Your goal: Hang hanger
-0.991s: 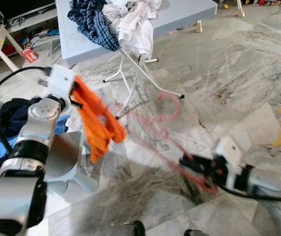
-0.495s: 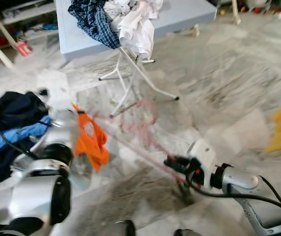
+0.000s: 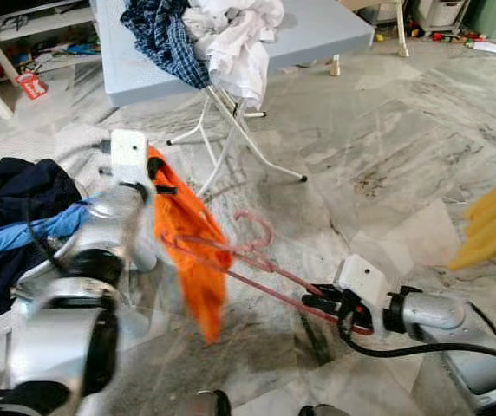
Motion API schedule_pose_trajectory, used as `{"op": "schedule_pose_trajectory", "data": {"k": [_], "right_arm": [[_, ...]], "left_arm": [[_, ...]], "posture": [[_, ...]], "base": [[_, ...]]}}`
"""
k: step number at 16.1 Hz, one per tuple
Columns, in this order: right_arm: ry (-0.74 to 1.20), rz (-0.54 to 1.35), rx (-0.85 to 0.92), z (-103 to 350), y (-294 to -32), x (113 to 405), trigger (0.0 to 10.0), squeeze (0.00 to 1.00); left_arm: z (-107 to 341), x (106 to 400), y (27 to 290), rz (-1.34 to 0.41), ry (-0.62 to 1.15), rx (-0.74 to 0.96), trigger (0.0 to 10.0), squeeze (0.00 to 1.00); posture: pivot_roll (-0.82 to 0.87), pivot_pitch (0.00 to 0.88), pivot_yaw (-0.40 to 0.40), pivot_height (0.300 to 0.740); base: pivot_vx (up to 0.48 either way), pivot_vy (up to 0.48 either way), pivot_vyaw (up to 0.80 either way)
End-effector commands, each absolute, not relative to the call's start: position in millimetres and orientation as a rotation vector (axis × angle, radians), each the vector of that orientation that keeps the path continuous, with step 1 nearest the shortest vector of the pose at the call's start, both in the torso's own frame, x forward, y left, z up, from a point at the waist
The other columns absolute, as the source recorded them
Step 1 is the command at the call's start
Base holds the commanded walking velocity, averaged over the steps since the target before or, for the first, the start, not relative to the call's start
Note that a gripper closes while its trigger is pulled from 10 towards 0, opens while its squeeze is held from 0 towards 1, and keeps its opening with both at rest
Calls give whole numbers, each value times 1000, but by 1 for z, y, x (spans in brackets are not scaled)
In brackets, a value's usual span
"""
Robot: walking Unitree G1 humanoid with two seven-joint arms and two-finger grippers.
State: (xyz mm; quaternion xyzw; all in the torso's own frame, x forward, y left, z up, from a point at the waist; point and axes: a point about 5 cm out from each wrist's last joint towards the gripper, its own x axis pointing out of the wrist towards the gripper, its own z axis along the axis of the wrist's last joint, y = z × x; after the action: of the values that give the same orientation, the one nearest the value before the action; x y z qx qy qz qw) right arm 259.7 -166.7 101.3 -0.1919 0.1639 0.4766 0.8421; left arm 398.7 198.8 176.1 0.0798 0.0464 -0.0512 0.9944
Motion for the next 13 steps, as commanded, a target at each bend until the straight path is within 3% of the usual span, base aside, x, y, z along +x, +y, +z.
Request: {"op": "schedule_pose_trajectory", "data": {"k": [1,4,6,8,11,13], "right_arm": [[330,987,-409,101,-168,260,10000,0],[430,921,-488,86,-188,255,10000,0],[517,675,-564,74,-218,266,10000,0],[447,463,-526,83,-225,284,10000,0],[247,499,-339,111,-205,293,10000,0],[240,546,-323,113,-202,291,10000,0]], "left_arm": [[181,396,206,-180,72,237,10000,0],[178,386,242,-117,89,459,10000,0],[171,376,260,-131,109,519,10000,0],[170,371,248,-295,92,469,10000,0],[166,360,225,-574,66,549,10000,0],[162,351,212,-725,53,592,10000,0]], "posture": [[-25,90,88,740],[-16,92,126,740],[-10,98,141,740],[-3,107,148,740],[14,125,156,740],[20,144,162,740]], "base": [[0,0,0],[0,0,0],[0,0,0],[0,0,0],[0,0,0],[0,0,0]]}}
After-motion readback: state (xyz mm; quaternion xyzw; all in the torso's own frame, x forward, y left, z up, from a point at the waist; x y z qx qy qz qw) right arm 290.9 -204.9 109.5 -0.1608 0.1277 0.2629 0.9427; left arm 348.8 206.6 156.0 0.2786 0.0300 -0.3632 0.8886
